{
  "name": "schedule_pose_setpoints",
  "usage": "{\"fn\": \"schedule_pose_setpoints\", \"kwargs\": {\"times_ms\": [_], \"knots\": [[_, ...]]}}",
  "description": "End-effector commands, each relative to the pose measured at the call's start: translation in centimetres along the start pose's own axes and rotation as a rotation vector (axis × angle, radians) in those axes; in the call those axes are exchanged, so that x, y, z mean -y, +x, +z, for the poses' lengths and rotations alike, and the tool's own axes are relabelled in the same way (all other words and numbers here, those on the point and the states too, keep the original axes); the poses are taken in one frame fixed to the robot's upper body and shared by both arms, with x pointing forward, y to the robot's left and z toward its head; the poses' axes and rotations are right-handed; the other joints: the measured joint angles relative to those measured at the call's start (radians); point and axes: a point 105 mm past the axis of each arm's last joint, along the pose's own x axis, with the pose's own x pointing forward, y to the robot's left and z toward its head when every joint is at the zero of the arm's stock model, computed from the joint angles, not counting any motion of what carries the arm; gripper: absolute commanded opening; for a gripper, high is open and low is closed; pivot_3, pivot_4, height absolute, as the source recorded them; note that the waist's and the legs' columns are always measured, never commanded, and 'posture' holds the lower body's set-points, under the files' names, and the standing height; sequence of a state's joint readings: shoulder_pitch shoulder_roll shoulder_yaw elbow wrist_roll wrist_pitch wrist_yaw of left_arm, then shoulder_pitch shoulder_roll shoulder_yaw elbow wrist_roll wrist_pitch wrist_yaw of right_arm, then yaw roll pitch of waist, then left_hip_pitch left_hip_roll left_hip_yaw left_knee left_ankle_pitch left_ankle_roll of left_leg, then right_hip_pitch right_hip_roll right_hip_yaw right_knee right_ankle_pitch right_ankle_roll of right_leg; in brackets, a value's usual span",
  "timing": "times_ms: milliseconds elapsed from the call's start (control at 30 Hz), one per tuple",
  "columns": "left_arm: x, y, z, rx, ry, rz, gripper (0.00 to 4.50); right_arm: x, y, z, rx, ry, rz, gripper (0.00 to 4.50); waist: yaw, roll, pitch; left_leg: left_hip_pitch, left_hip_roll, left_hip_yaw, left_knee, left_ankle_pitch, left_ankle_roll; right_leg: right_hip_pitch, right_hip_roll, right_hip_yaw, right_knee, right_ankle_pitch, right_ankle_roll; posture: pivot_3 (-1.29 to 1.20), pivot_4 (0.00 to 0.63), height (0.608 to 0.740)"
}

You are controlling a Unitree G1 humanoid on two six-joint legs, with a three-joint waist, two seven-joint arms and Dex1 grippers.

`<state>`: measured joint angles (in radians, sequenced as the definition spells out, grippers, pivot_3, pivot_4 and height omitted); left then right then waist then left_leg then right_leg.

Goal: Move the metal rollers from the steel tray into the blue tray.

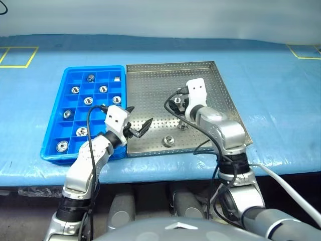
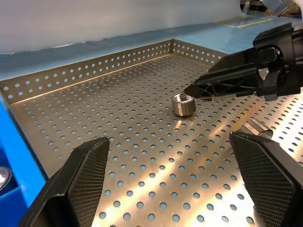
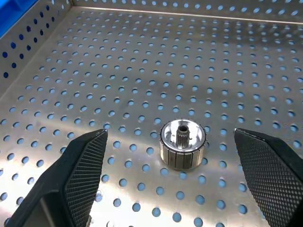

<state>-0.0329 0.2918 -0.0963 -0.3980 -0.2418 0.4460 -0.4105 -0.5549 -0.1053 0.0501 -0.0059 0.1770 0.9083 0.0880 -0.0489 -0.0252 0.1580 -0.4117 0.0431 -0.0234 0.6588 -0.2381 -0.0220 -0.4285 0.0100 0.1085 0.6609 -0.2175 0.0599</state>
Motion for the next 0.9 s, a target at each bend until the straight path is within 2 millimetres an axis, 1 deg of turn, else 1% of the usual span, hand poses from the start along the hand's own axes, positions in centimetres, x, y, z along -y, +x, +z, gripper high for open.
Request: {"fn": "schedule_pose_setpoints", "kwargs": {"times_ms": [33, 200, 367, 467, 533, 600, 667, 700, 767, 833, 900], "knots": [[0.1, -0.5, 1.2, 0.065, 0.024, 0.026, 4.44, 0.2, 1.2, 1.4, 0.05, 0.011, -0.003, 4.5, 0.002, 0.0, 0.0, 0.0, 0.0, 0.0, 0.0, 0.0, 0.0, 0.0, 0.0, 0.0, 0.0, 0.0, 0.0, 0.08, 0.15, 0.74], [0.7, -1.2, 0.5, 0.051, 0.017, 0.023, 4.44, 0.9, 2.9, 1.0, 0.033, 0.027, -0.027, 4.5, 0.011, 0.0, 0.0, 0.0, 0.0, 0.0, -0.001, 0.0, 0.0, 0.0, 0.0, 0.0, 0.0, 0.0, 0.0, 0.1, 0.15, 0.74], [1.5, -1.7, 0.1, 0.04, -0.015, 0.009, 4.44, 1.4, 3.3, -0.2, 0.0, 0.044, -0.042, 4.5, 0.02, 0.001, 0.0, 0.0, 0.0, 0.0, -0.002, 0.0, 0.0, 0.0, 0.0, 0.0, -0.001, 0.0, 0.0, 0.11, 0.15, 0.74], [1.6, -1.8, -0.1, 0.033, -0.039, 0.011, 4.5, 1.1, 3.1, -0.8, -0.011, 0.038, -0.034, 3.88, 0.022, 0.001, 0.001, 0.0, 0.0, 0.0, -0.002, 0.0, 0.0, 0.0, 0.0, 0.0, -0.001, 0.0, 0.0, 0.11, 0.15, 0.74], [1.7, -2.0, -0.2, 0.031, -0.044, 0.01, 4.5, 0.9, 2.8, -0.8, -0.004, 0.04, -0.029, 3.28, 0.022, 0.001, 0.001, 0.0, 0.0, 0.0, -0.002, 0.0, 0.0, 0.0, 0.0, 0.0, -0.001, 0.0, 0.0, 0.11, 0.15, 0.74], [1.5, -2.1, -0.1, 0.038, -0.053, 0.022, 4.5, 0.7, 2.5, -0.4, 0.015, 0.039, -0.021, 2.6, 0.022, 0.002, 0.001, 0.0, 0.0, 0.0, -0.002, 0.0, 0.0, 0.0, 0.0, 0.0, -0.001, -0.001, 0.0, 0.11, 0.15, 0.74], [1.4, -2.2, 0.1, 0.051, -0.055, 0.03, 4.5, 0.1, 2.2, 0.6, 0.046, 0.037, -0.007, 1.92, 0.022, 0.003, 0.001, 0.0, 0.0, 0.0, -0.002, 0.0, 0.0, 0.0, 0.0, 0.0, -0.001, -0.001, 0.0, 0.12, 0.15, 0.74], [1.4, -2.2, 0.2, 0.054, -0.055, 0.031, 4.5, -0.1, 2.1, 0.9, 0.056, 0.035, -0.003, 1.72, 0.022, 0.003, 0.002, 0.0, 0.0, 0.0, -0.002, 0.0, 0.0, -0.001, 0.0, 0.0, -0.001, -0.001, 0.0, 0.12, 0.15, 0.74], [0.9, -2.5, 0.4, 0.066, -0.063, 0.06, 4.5, -1.4, 1.8, 2.6, 0.108, 0.025, 0.04, 1.72, 0.022, 0.003, 0.002, 0.0, 0.0, 0.0, -0.002, 0.0, 0.0, -0.001, 0.001, 0.0, 0.0, -0.001, 0.001, 0.13, 0.15, 0.74], [0.4, -2.8, 0.6, 0.08, -0.065, 0.087, 4.5, -3.3, 1.5, 4.3, 0.165, -0.004, 0.094, 1.72, 0.021, 0.003, 0.002, 0.0, 0.001, 0.0, -0.002, 0.0, 0.0, -0.001, 0.001, 0.0, 0.0, -0.001, 0.001, 0.15, 0.15, 0.74], [-0.2, -3.4, 0.6, 0.087, -0.054, 0.129, 4.5, -5.7, 1.1, 6.0, 0.224, -0.03, 0.17, 1.72, 0.021, 0.004, 0.002, 0.0, 0.001, 0.0, -0.002, 0.0, 0.0, -0.002, 0.001, 0.0, 0.0, -0.002, 0.001, 0.17, 0.15, 0.74]]}}
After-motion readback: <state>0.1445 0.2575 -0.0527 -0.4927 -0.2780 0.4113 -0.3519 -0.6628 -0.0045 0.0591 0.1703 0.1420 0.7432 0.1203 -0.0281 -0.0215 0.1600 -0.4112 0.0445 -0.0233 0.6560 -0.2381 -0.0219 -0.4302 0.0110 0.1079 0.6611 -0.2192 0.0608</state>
